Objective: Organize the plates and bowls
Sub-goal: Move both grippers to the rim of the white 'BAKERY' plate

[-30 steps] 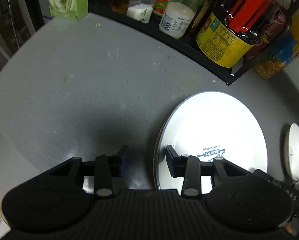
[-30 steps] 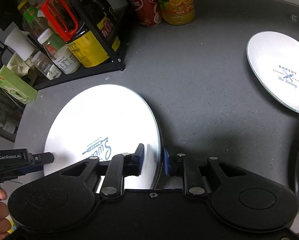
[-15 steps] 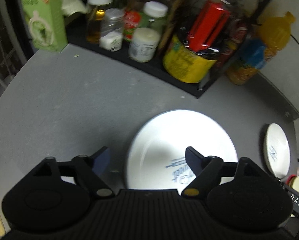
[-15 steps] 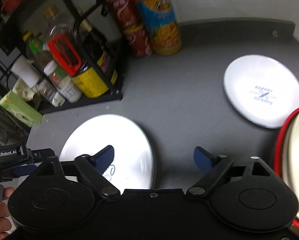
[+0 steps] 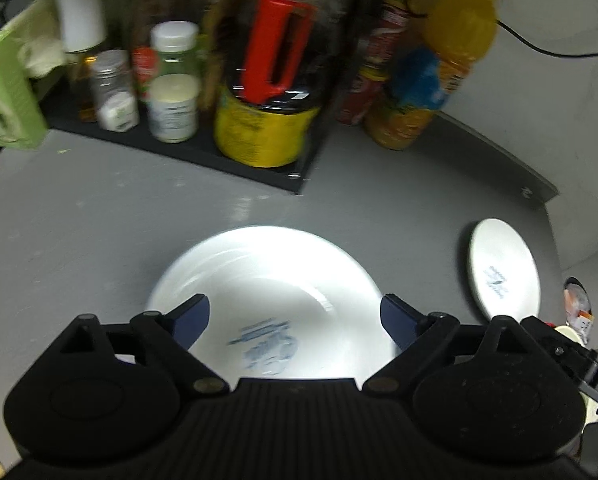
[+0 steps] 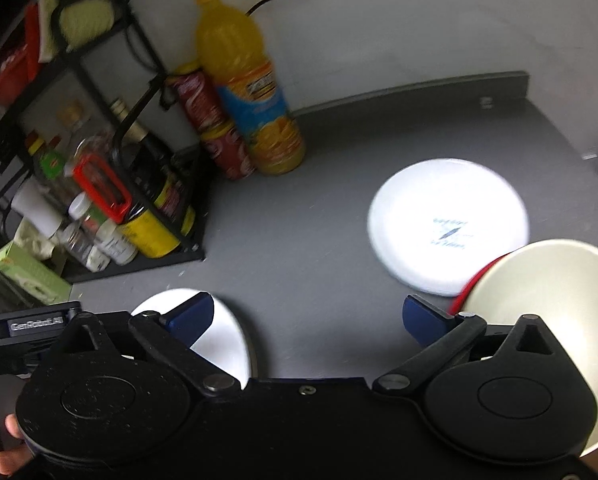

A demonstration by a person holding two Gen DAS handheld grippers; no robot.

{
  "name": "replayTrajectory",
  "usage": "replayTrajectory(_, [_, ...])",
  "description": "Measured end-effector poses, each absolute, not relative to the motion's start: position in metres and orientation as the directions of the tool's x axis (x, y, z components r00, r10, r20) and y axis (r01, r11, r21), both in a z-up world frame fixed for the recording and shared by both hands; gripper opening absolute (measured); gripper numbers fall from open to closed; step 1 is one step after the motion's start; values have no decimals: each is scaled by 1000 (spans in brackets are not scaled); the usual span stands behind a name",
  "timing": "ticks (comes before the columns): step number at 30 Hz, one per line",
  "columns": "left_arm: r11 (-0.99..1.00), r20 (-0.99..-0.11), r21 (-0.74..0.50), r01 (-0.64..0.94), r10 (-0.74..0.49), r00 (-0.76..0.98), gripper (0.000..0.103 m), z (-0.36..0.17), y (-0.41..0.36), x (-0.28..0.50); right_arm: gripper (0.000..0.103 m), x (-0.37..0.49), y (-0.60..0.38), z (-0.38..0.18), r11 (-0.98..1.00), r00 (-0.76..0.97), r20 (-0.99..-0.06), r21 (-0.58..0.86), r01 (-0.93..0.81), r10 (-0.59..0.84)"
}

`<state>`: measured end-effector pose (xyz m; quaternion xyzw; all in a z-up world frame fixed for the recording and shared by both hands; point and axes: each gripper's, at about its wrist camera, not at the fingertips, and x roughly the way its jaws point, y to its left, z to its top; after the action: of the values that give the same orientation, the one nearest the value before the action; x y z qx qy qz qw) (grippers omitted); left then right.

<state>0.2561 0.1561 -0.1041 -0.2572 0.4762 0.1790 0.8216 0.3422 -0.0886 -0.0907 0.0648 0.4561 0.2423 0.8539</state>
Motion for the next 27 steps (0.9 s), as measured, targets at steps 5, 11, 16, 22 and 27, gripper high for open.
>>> replayTrajectory(5, [833,-870,-256,-491,22,492,91,-102,129,283,102,351,-115,-80,885,499,-735,326,-333,459])
replayTrajectory(11, [853,-870,-264,-450,-9,492,91,-99,99,312,103,364,-145,-75,904,527,-735,324,-280,427])
replayTrajectory(16, [863,-876,-270,-426,-36,482,91,-101,80,335,103,375,-167,-73,917,545,-737,320,-238,399])
replayTrajectory(22, [853,-878,-310,-419,-88,471,91,-108,63,359,103,392,-186,-75,925,544,-748,317,-212,381])
replayTrajectory(27, [842,-878,-342,-417,-128,460,91,-115,49,382,103,411,-201,-79,928,516,-771,323,-186,372])
